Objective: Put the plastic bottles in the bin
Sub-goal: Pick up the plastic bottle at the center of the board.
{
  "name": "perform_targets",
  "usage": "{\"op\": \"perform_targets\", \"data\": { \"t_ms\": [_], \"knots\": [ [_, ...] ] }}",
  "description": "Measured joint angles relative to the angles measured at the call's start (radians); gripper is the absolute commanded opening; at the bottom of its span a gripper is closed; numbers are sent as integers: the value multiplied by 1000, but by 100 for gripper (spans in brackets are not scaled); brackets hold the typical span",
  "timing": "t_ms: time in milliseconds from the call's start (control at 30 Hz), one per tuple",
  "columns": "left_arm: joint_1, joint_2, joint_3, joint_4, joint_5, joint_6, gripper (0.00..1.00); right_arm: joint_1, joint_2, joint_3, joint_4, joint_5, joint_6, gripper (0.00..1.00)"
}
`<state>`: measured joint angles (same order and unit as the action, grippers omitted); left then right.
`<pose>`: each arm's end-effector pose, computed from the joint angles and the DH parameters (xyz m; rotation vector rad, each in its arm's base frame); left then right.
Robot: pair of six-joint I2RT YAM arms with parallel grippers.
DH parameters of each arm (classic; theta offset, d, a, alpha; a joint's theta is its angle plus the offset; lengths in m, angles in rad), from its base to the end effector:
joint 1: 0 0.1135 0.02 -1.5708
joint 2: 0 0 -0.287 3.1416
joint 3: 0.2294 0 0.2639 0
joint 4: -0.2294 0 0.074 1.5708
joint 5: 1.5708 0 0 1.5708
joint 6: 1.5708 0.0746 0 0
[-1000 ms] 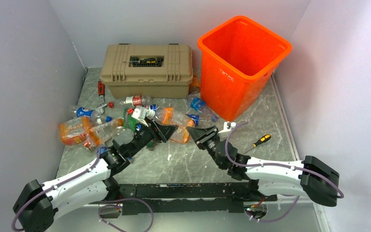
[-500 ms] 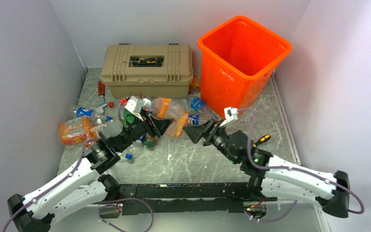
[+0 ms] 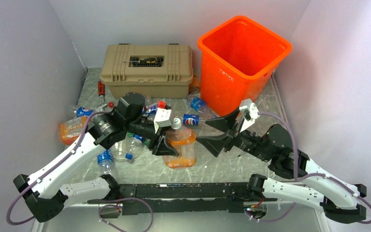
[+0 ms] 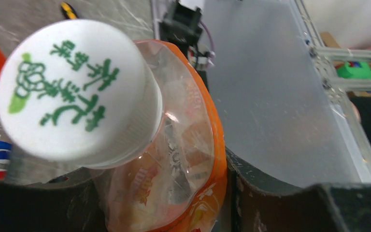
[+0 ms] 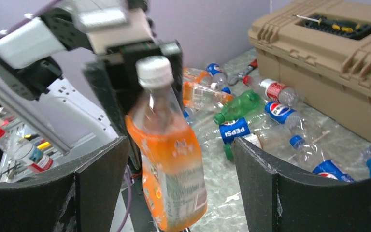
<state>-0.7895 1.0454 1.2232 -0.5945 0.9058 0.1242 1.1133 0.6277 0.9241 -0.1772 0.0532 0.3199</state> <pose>0.1190 -0.2033 0.4177 1.4202 1.4834 -1.3166 0.0757 0.1448 0.4322 -0.5574 1.4512 1.1190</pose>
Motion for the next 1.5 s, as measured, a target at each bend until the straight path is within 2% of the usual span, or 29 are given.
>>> {"op": "perform_targets", "data": {
  "t_ms": [133, 333, 733, 967, 1100, 1167, 1267, 1300, 1367, 1433, 1467, 1500],
  "knots": [
    [0, 19, -32, -68, 70, 56, 0, 0, 19, 71, -32, -53, -44, 73],
    [0, 53, -32, -76, 109, 83, 0, 0, 159, 214, -64, -86, -64, 74],
    [1, 63, -113, -3, 104, 64, 0, 1, 281, 216, -132, -100, -51, 73],
    [10, 62, -124, 35, 99, 50, 0, 1, 324, 217, -135, -99, -39, 63],
    [14, 61, -137, 44, 97, 43, 0, 1, 348, 217, -137, -99, -28, 61],
    [16, 59, -140, 51, 94, 39, 0, 1, 350, 217, -136, -99, -24, 54],
    [16, 56, -142, 60, 93, 35, 0, 1, 351, 217, -129, -95, -17, 28],
    [16, 56, -142, 60, 95, 35, 0, 1, 352, 217, -126, -90, -14, 13],
    [16, 51, -145, 59, 97, 28, 8, 1, 356, 217, -122, -87, -14, 0],
    [18, 42, -153, 57, 104, 12, 21, 1, 359, 216, -125, -88, -24, 0],
    [18, 37, -158, 60, 97, 12, 31, 1, 360, 216, -124, -87, -21, 0],
    [18, 33, -159, 61, 92, 12, 49, 2, 360, 216, -123, -85, -17, 0]
  ]
}}
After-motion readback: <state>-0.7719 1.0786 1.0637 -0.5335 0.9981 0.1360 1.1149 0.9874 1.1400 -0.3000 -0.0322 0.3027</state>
